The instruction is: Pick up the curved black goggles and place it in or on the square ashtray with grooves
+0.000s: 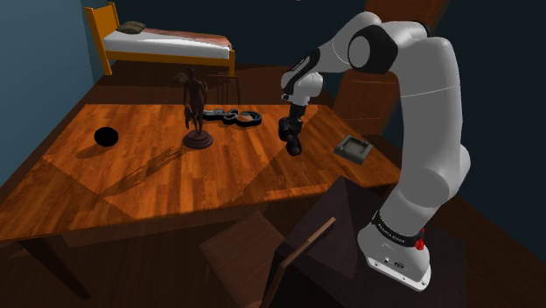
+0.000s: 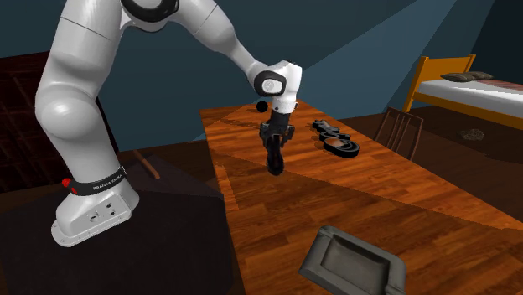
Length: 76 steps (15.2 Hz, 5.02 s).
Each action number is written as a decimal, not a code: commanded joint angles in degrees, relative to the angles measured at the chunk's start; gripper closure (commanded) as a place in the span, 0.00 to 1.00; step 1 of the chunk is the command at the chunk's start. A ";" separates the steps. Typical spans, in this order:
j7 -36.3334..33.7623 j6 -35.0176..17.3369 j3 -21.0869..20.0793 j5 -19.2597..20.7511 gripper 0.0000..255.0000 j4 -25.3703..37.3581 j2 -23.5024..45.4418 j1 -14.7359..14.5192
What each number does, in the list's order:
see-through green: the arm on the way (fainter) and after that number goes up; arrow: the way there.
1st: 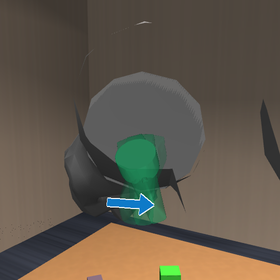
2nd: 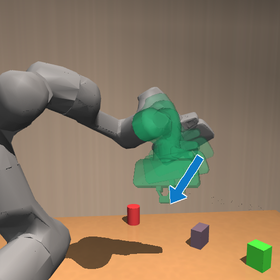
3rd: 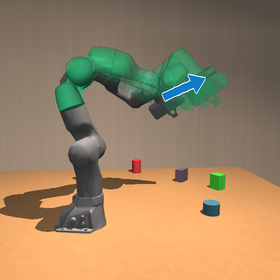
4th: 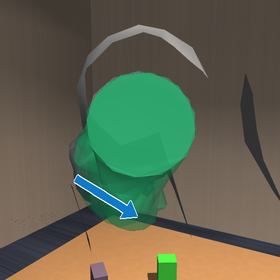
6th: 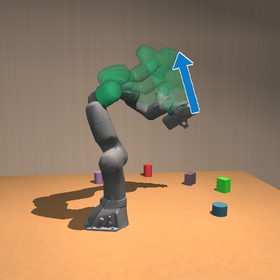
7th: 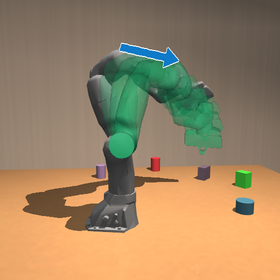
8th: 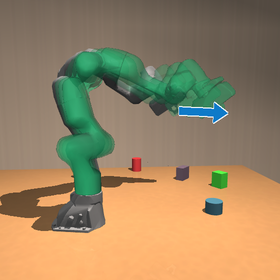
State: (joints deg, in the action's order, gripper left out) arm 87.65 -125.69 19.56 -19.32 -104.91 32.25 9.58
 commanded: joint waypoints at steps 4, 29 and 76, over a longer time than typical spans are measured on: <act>5.26 0.99 1.54 0.25 1.00 0.42 0.09 4.21; 29.17 16.70 5.24 -0.81 1.00 32.75 18.71 32.98; 12.87 10.77 1.63 0.96 1.00 57.19 43.71 25.10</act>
State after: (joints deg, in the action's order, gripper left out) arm 100.49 -114.90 21.25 -18.33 -47.45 75.95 34.75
